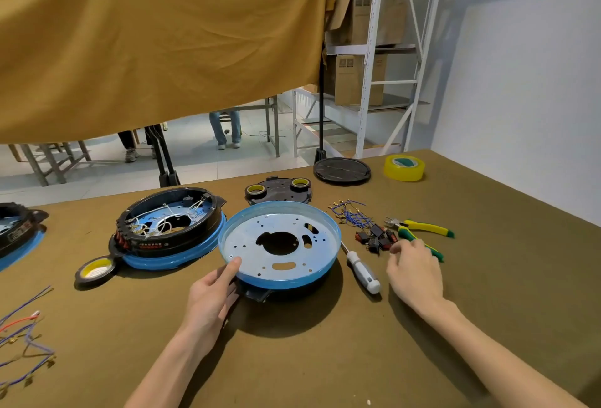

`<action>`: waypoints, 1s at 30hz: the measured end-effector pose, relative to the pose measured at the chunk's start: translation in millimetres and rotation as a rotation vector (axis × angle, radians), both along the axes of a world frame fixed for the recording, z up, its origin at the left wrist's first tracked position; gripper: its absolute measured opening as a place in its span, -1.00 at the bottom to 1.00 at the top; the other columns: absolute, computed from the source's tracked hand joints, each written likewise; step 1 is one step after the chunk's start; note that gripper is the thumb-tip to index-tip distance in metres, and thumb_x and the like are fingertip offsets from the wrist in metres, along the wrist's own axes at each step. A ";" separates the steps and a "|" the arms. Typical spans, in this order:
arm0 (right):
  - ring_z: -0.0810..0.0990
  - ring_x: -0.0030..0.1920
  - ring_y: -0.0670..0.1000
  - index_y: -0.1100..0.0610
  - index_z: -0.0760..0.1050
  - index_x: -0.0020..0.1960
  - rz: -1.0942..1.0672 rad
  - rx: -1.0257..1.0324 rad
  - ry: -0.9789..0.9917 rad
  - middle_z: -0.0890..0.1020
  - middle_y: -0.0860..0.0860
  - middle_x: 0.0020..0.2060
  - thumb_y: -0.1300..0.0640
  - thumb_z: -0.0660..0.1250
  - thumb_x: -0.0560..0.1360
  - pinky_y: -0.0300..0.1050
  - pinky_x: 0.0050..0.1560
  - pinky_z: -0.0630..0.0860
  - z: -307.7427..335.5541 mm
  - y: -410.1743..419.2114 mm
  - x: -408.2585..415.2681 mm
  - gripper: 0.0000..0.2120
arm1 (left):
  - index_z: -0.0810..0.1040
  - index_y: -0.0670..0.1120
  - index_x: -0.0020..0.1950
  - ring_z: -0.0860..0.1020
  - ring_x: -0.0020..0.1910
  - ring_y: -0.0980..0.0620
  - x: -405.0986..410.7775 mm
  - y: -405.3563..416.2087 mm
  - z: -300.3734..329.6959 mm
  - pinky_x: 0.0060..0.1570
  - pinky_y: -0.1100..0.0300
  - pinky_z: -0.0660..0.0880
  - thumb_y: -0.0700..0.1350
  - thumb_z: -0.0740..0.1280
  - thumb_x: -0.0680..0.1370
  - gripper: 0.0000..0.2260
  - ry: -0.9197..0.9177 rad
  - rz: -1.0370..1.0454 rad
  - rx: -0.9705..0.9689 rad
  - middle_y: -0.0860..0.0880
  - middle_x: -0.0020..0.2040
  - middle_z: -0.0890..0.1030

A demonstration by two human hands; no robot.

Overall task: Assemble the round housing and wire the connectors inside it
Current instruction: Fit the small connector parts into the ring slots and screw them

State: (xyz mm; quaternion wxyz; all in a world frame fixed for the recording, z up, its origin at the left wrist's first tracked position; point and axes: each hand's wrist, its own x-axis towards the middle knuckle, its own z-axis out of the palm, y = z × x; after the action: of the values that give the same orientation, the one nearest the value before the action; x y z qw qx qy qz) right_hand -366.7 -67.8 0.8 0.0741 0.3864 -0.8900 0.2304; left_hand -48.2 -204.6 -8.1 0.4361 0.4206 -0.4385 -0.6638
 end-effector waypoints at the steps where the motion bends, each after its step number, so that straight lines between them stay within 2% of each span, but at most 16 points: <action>1: 0.56 0.18 0.16 0.09 0.57 0.29 -0.009 0.049 -0.036 0.54 0.14 0.21 0.09 0.25 0.64 0.04 0.16 0.48 0.5 3.6 -8.3 -0.73 | 0.41 -0.23 0.51 0.41 0.48 -0.14 -1.0 1.2 0.2 0.43 -0.06 0.38 0.10 0.49 0.42 -0.25 -0.014 0.003 -0.010 -0.16 0.48 0.47; 3: 0.57 0.19 0.17 0.08 0.56 0.36 0.030 0.114 -0.132 0.49 0.15 0.26 0.08 0.28 0.64 0.03 0.16 0.53 1.5 7.4 -19.2 -0.69 | 0.45 -0.18 0.49 0.47 0.39 -0.08 -1.9 3.9 0.6 0.39 -0.01 0.41 0.10 0.44 0.51 -0.37 -0.057 0.004 -0.042 -0.13 0.43 0.53; 5: 0.59 0.15 0.13 0.04 0.59 0.34 0.064 0.124 -0.164 0.48 0.12 0.26 0.03 0.32 0.63 -0.03 0.07 0.54 3.5 7.3 -23.0 -0.70 | 0.47 -0.12 0.47 0.51 0.30 0.00 -2.3 6.5 -0.6 0.33 0.06 0.44 0.14 0.37 0.57 -0.45 -0.136 -0.004 -0.102 -0.08 0.37 0.57; 7: 0.61 0.08 0.07 0.00 0.63 0.29 0.068 0.108 -0.150 0.51 0.08 0.23 -0.01 0.36 0.62 -0.08 -0.03 0.52 5.3 6.6 -23.5 -0.73 | 0.49 -0.09 0.45 0.53 0.26 -0.01 -4.2 8.9 -2.1 0.28 0.06 0.48 0.18 0.30 0.61 -0.50 -0.266 0.012 -0.170 -0.07 0.32 0.60; 10: 0.61 0.07 0.04 -0.02 0.68 0.17 0.070 0.056 -0.125 0.57 0.04 0.17 -0.01 0.38 0.60 -0.05 -0.03 0.56 4.6 8.6 -22.2 -0.81 | 0.54 -0.08 0.29 0.57 0.12 0.05 -7.0 13.2 -2.9 0.10 0.05 0.56 0.18 0.25 0.64 -0.61 -0.461 0.059 -0.289 -0.10 0.26 0.62; 11: 0.61 0.06 0.03 -0.02 0.69 0.14 0.068 0.035 -0.122 0.58 0.04 0.16 -0.01 0.38 0.60 -0.05 -0.04 0.57 3.9 9.6 -20.8 -0.82 | 0.52 -0.09 0.32 0.55 0.12 0.05 -7.6 14.9 -3.3 0.11 0.04 0.56 0.16 0.27 0.64 -0.60 -0.504 0.084 -0.332 -0.10 0.29 0.59; 13: 0.61 0.04 0.03 0.02 0.64 0.18 0.064 -0.001 -0.137 0.57 0.04 0.16 -0.03 0.37 0.61 -0.06 -0.06 0.55 3.0 11.9 -16.7 -0.79 | 0.42 -0.12 0.46 0.49 0.24 0.00 -7.4 19.7 -3.7 0.26 -0.01 0.50 0.14 0.32 0.62 -0.50 -0.583 0.195 -0.413 -0.10 0.38 0.44; 14: 0.60 0.02 0.03 0.04 0.60 0.21 0.060 -0.011 -0.151 0.56 0.04 0.16 -0.05 0.36 0.61 -0.07 -0.07 0.53 2.8 14.2 -14.9 -0.76 | 0.38 -0.10 0.47 0.44 0.31 -0.02 -7.0 22.7 -3.1 0.31 -0.01 0.45 0.13 0.35 0.60 -0.48 -0.611 0.264 -0.492 -0.08 0.38 0.38; 16: 0.58 0.02 0.02 0.06 0.55 0.22 0.072 0.027 -0.161 0.55 0.03 0.13 -0.05 0.36 0.60 -0.08 -0.05 0.51 1.5 21.3 -13.5 -0.73 | 0.44 -0.05 0.41 0.38 0.35 0.03 -8.8 28.2 -0.7 0.34 0.04 0.36 0.07 0.41 0.58 -0.56 -0.666 0.309 -0.749 0.01 0.32 0.39; 19: 0.54 0.00 -0.01 0.05 0.60 0.10 0.109 0.116 -0.119 0.55 0.02 0.06 0.01 0.39 0.57 -0.13 0.00 0.51 -1.9 35.2 -14.2 -0.84 | 0.62 0.05 0.20 0.41 0.29 0.17 -15.4 34.0 0.8 0.34 0.12 0.23 0.14 0.38 0.57 -0.72 -0.732 0.134 -1.089 0.15 0.18 0.54; 22: 0.54 -0.01 -0.02 0.07 0.59 0.05 0.124 0.131 -0.117 0.57 0.03 0.05 0.07 0.36 0.62 -0.10 0.01 0.54 -2.0 43.6 -12.4 -0.91 | 0.67 0.11 0.14 0.46 0.23 0.24 -23.6 40.6 2.2 0.36 0.12 0.22 0.25 0.38 0.54 -0.70 -0.748 -0.049 -1.202 0.22 0.12 0.61; 24: 0.55 0.01 0.01 0.09 0.56 0.09 0.166 0.119 -0.127 0.59 0.04 0.03 0.08 0.31 0.65 -0.06 0.05 0.54 0.6 43.8 -12.2 -0.89 | 0.68 0.12 0.13 0.51 0.18 0.23 -28.8 43.3 -0.4 0.33 0.09 0.28 0.20 0.44 0.50 -0.73 -0.768 -0.094 -1.267 0.22 0.09 0.65; 27: 0.60 -0.08 0.02 0.08 0.50 0.08 0.266 -0.013 -0.280 0.64 0.00 -0.08 0.09 0.26 0.68 -0.01 0.00 0.56 10.1 38.5 -7.1 -0.92 | 0.69 0.09 0.10 0.57 0.07 0.17 -31.3 41.1 -4.2 0.21 0.04 0.39 -0.01 0.56 0.46 -0.77 -0.773 -0.070 -1.302 0.18 0.03 0.68; 30: 0.55 -0.23 -0.10 0.01 0.54 -0.03 0.379 -0.169 -0.395 0.64 -0.07 -0.21 0.10 0.33 0.64 -0.22 -0.18 0.47 25.0 23.2 10.0 -0.93 | 0.71 0.08 0.06 0.50 0.02 0.26 -29.8 39.3 -5.1 0.15 0.12 0.37 -0.07 0.60 0.43 -0.76 -0.749 -0.056 -1.276 0.19 -0.02 0.66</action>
State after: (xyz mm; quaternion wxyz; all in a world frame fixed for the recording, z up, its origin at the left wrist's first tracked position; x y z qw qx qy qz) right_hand -356.6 -44.6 25.8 -0.1134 0.4861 -0.7766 0.3843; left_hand -78.1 -165.3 -13.2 0.3999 0.2723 -0.8691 -0.1031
